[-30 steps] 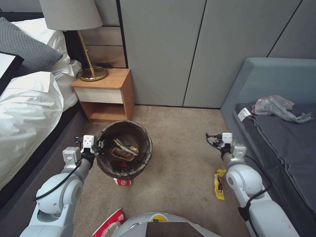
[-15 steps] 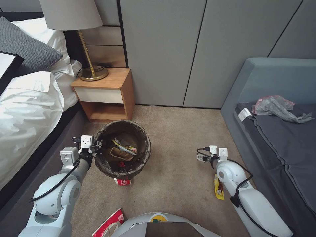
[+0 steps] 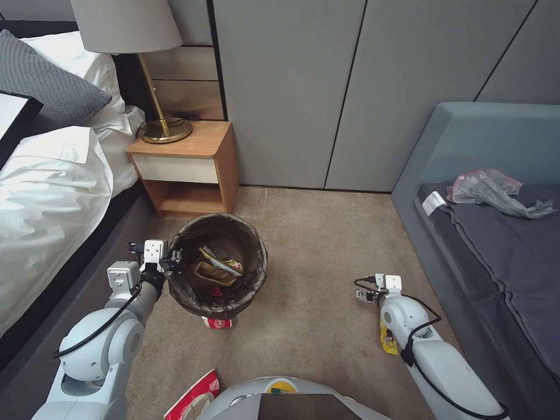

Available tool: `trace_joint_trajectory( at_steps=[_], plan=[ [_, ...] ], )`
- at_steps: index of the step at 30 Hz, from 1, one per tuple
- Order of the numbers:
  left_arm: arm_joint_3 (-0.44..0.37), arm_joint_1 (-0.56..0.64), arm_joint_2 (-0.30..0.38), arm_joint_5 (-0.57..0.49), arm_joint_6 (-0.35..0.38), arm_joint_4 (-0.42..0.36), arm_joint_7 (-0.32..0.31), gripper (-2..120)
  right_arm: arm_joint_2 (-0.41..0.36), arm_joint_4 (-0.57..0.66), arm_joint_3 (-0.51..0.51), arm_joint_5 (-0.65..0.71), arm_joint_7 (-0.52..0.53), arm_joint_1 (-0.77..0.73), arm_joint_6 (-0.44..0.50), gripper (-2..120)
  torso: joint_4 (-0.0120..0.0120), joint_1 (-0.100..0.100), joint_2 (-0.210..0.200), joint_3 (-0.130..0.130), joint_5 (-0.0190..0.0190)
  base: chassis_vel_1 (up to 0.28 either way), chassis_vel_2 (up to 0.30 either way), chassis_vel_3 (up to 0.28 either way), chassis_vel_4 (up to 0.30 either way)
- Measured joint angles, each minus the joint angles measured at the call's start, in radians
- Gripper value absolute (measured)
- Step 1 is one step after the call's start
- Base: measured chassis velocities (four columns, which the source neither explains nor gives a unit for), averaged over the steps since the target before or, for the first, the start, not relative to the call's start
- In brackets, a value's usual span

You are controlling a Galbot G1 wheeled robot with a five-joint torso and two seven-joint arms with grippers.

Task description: Pick up the trash bin, then pick up the garbage from the floor and place it into the trash bin.

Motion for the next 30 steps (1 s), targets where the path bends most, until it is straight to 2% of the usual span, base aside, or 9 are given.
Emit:
trace_joint_trajectory(
  at_steps=[13, 22, 26, 27, 30],
  plan=[
    [0.004, -0.002, 0.0, 0.0, 0.0, 0.002, 0.0, 0, 0.015, -0.025, 0.011, -0.025, 0.005, -0.01, 0.002, 100, 0.0, 0.0, 0.0, 0.0, 0.0001, 0.0, 0.0, 0.0, 0.0],
    [0.005, -0.003, 0.002, 0.001, 0.0, 0.003, 0.001, 0, 0.055, -0.081, 0.021, -0.039, 0.011, -0.022, 0.008, 100, 0.0001, 0.0, 0.0, 0.0, 0.0002, 0.0, 0.0, 0.0, 0.0],
    [0.005, -0.005, 0.002, 0.001, 0.0, 0.004, 0.001, 0, 0.086, -0.138, 0.04, -0.061, 0.001, -0.029, 0.035, 100, 0.0005, 0.0, 0.0, 0.0, -0.0007, 0.0, 0.0, 0.0, 0.0],
    [0.006, -0.005, 0.0, 0.002, 0.0, 0.006, 0.002, 0, 0.103, -0.176, 0.048, -0.077, -0.013, -0.033, 0.046, 100, -0.0003, 0.0, 0.0, 0.0, 0.0006, 0.0, 0.0, 0.0, 0.0],
    [0.008, -0.006, -0.001, 0.003, 0.0, 0.008, 0.003, 0, 0.123, -0.236, 0.07, -0.107, -0.038, -0.033, 0.073, 100, 0.0001, 0.0, 0.0, 0.0, -0.0007, 0.0, 0.0, 0.0, 0.0]
  ],
)
